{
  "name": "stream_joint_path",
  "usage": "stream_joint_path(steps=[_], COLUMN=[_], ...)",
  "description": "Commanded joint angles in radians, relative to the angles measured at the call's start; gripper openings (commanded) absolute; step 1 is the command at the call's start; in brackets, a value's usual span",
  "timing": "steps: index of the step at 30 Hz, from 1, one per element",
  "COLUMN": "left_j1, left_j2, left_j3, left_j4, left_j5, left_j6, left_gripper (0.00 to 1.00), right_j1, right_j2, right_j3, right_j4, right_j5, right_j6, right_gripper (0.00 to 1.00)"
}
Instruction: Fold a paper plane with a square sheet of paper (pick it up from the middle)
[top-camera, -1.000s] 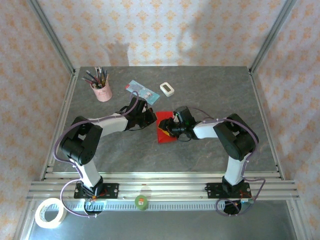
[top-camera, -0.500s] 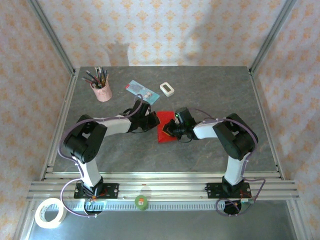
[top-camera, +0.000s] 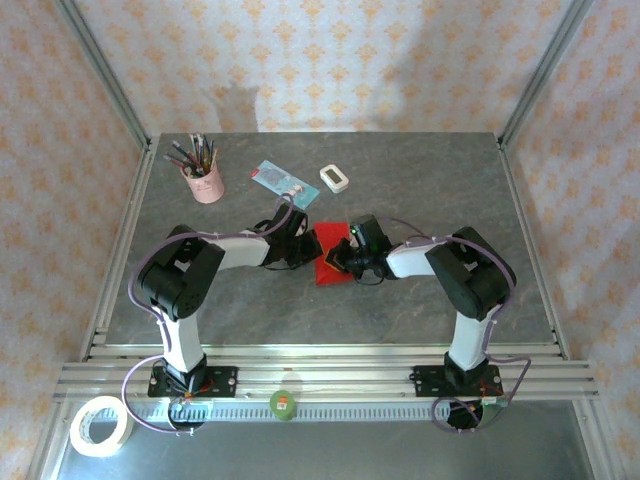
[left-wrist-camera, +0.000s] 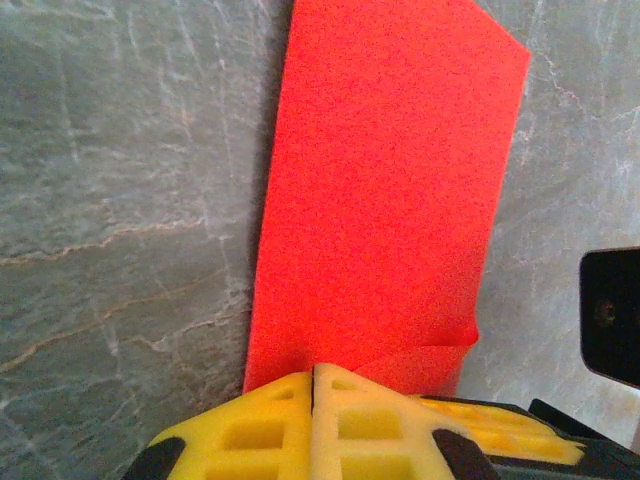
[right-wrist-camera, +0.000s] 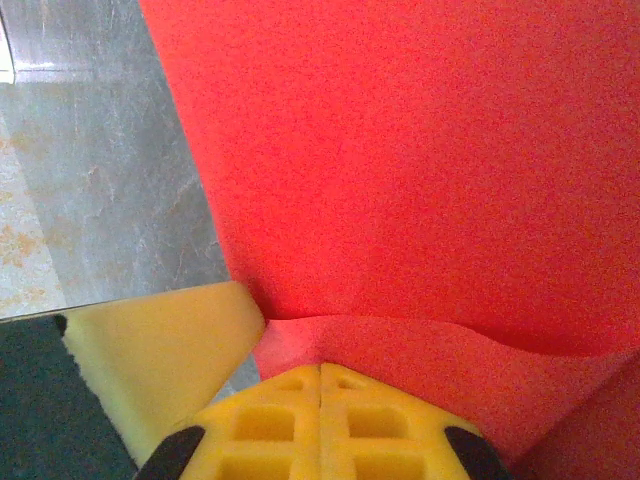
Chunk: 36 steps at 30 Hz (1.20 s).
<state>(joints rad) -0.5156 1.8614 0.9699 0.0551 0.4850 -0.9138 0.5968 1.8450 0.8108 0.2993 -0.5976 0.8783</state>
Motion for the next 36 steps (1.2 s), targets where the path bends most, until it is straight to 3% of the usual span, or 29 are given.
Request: stream_joint_path(steps=[1, 14, 28, 36], left_j1=[-0.005, -0.006, -0.006, -0.006], left_j2=[0.031, 0.082, 0.105, 0.102], left_j3=[0.022, 0.032, 0.037, 0.017], left_j4=[-0.077, -0.198, -0.234, -0.242], left_j5=[-0.056, -0.135, -0.159, -0.169], left_j6=[0.021, 0.090, 0.111, 0.131], left_gripper=[0.00, 0.00, 0.00, 0.00], right_j1=[-0.006, -0.005, -0.018, -0.074], right_j2=[0.066, -0.027, -0.037, -0.083], right_j3=[-0.029, 0.050, 0.034, 0.023], right_j4=[-0.161, -0.075, -0.147, -0.148], right_j5=[0.090, 0.028, 0.121, 0.103], right_j6=[-0.014, -0.030, -0.066, -0.036], right_gripper=[0.00, 0.00, 0.00, 0.00])
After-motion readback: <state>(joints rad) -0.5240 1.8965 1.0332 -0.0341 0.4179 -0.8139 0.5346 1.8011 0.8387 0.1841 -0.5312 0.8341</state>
